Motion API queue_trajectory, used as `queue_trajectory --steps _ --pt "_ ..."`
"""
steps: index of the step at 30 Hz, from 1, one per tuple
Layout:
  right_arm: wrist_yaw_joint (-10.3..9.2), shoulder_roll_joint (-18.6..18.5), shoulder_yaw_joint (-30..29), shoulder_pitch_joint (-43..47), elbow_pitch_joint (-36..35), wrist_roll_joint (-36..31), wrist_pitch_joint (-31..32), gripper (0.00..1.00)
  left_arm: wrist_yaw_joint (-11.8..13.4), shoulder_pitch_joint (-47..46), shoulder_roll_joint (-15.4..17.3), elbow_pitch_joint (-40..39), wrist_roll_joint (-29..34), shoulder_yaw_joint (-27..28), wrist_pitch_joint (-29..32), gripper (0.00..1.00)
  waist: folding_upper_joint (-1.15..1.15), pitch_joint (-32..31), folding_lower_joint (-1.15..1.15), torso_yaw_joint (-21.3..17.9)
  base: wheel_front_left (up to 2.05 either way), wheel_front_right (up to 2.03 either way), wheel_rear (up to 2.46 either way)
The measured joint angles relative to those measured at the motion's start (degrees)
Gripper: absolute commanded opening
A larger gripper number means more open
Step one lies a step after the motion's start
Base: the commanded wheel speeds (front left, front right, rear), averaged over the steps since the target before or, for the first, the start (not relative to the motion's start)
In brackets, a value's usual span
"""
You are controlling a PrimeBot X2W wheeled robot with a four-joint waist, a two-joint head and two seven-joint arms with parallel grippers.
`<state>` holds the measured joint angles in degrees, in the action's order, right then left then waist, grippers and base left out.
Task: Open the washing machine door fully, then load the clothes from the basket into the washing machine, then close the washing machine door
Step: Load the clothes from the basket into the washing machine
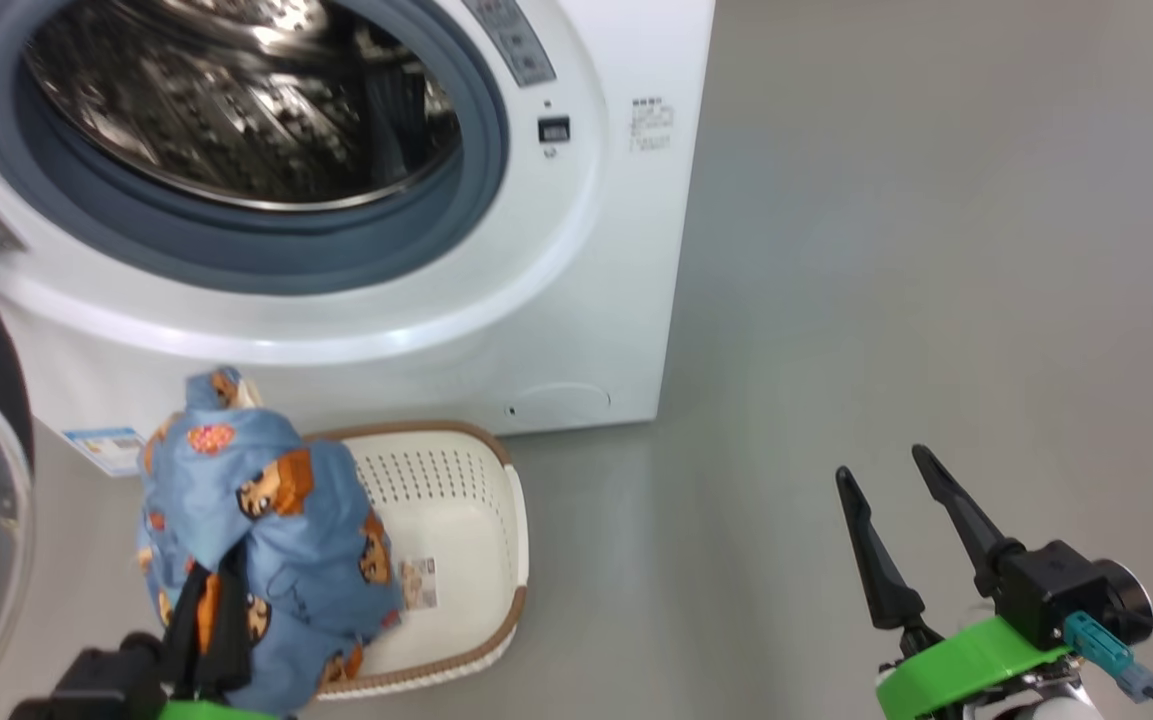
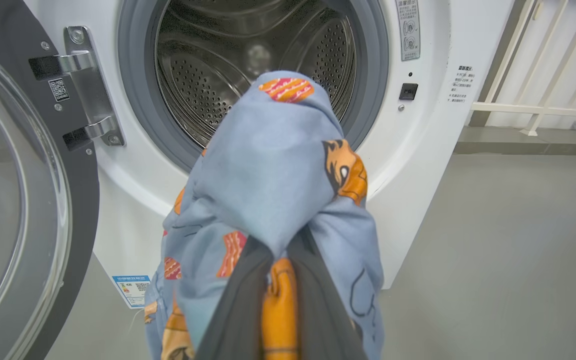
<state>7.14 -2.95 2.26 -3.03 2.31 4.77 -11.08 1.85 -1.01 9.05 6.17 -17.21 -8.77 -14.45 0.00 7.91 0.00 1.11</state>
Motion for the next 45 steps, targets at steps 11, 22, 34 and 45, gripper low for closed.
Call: queue_trajectory --steps 11,22,34,45 --pt "0.00 0.10 -0.82 4.46 -3.89 -0.16 2.70 1.00 2.11 5.62 0.55 -5.57 0.44 -0.51 1.34 0.00 0.00 -5.50 0.00 0.54 0.00 0.00 0.00" --pt "0.00 0.20 -1.20 5.99 -5.12 -0.16 3.44 1.00 3.00 7.24 0.90 -7.99 0.44 -1.03 2.50 0.00 0.00 -6.91 0.00 1.00 0.00 0.00 0.00" --pt "0.00 0.23 -1.19 6.55 -5.20 -0.16 3.50 1.00 3.44 7.83 0.94 -8.00 0.40 -1.35 2.85 0.00 0.00 -6.90 0.00 1.73 0.00 0.00 0.00" --pt "0.00 0.23 -0.97 6.54 -5.35 -0.16 3.49 1.00 3.45 7.66 0.93 -7.73 0.25 -1.82 2.74 0.00 0.00 -5.83 0.00 1.75 0.00 0.00 0.00"
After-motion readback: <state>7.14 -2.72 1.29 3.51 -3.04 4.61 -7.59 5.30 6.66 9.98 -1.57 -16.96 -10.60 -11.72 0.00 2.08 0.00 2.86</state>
